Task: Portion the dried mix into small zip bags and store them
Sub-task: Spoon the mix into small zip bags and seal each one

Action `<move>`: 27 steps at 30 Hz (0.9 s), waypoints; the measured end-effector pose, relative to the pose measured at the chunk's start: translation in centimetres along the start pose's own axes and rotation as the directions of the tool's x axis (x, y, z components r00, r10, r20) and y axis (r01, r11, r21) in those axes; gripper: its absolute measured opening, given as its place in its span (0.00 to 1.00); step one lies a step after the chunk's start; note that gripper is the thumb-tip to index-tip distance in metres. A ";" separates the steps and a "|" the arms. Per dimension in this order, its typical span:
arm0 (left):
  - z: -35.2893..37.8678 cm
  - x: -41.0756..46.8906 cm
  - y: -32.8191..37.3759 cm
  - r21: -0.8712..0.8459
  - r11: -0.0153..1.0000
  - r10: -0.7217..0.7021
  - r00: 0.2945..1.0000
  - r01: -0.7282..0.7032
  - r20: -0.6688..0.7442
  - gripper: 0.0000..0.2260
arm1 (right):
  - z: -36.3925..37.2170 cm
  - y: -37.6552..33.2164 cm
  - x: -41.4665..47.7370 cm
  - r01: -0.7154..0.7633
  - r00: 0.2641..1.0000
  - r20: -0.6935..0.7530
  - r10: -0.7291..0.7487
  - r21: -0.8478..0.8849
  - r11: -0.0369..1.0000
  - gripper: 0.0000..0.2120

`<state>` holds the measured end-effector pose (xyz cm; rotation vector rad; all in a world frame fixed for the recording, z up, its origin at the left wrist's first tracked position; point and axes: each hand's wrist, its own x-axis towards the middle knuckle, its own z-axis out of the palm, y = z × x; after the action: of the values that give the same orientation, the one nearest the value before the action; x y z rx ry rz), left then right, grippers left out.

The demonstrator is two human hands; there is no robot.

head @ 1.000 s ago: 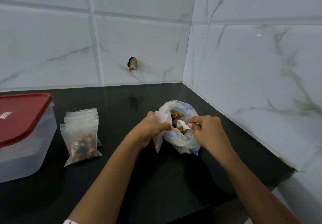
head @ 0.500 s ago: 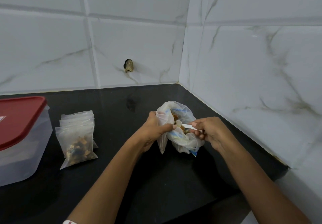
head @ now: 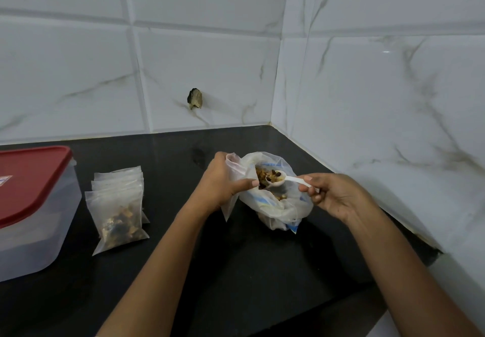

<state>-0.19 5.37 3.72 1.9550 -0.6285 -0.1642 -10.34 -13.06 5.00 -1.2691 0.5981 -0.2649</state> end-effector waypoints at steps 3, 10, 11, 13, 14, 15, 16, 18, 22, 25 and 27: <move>-0.1 -0.1 0.1 0.051 0.996 0.068 0.997 -0.070 0.033 0.33 | -0.2 -0.8 -0.7 0.030 0.999 0.023 -0.030 0.023 0.999 0.08; 0.4 0.2 -0.5 0.108 0.992 0.051 0.995 -0.060 0.081 0.37 | 0.7 -2.7 -2.4 0.081 0.993 0.080 -0.084 0.041 0.996 0.09; 0.4 0.3 -0.6 0.106 0.993 0.049 0.995 -0.058 0.084 0.37 | 1.0 -2.8 -2.6 0.082 0.992 0.091 -0.086 0.039 0.996 0.09; 0.4 0.4 -0.7 0.100 0.993 0.047 0.994 -0.057 0.095 0.38 | 1.5 -2.9 -2.8 0.081 0.990 0.112 -0.083 0.024 0.996 0.07; 0.4 0.4 -0.7 0.090 0.994 0.050 0.994 -0.059 0.102 0.37 | 1.8 -2.9 -2.9 0.083 0.989 0.122 -0.084 0.012 0.996 0.07; 0.4 0.4 -0.8 0.073 0.996 0.052 0.993 -0.060 0.108 0.36 | 2.1 -2.9 -2.9 0.089 0.988 0.129 -0.088 -0.003 0.996 0.06; 0.4 0.4 -0.8 0.054 0.997 0.056 0.992 -0.062 0.113 0.34 | 2.5 -2.8 -3.0 0.099 0.986 0.134 -0.095 -0.023 0.995 0.06; 0.5 0.3 -0.7 0.022 0.997 0.066 0.991 -0.069 0.116 0.31 | 3.2 -2.7 -3.1 0.133 0.984 0.133 -0.120 -0.090 0.987 0.06; 0.3 0.1 -0.4 -0.026 0.993 0.115 0.989 -0.114 0.088 0.26 | 4.6 -2.0 -3.3 0.269 0.961 0.147 -0.233 -0.315 0.910 0.07; 0.3 -0.1 -0.5 -0.045 0.988 0.149 0.987 -0.146 0.055 0.24 | 5.2 -1.1 -3.3 0.434 0.894 0.171 -0.415 -0.563 0.703 0.08; 0.2 0.0 -0.7 -0.052 0.986 0.162 0.986 -0.160 0.035 0.23 | 5.3 -0.7 -3.6 0.509 0.827 0.209 -0.522 -0.674 0.536 0.08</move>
<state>-0.04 5.45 2.97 1.8483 -0.7973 -0.1163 -10.21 -7.13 7.59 -2.2191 0.3087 -0.5791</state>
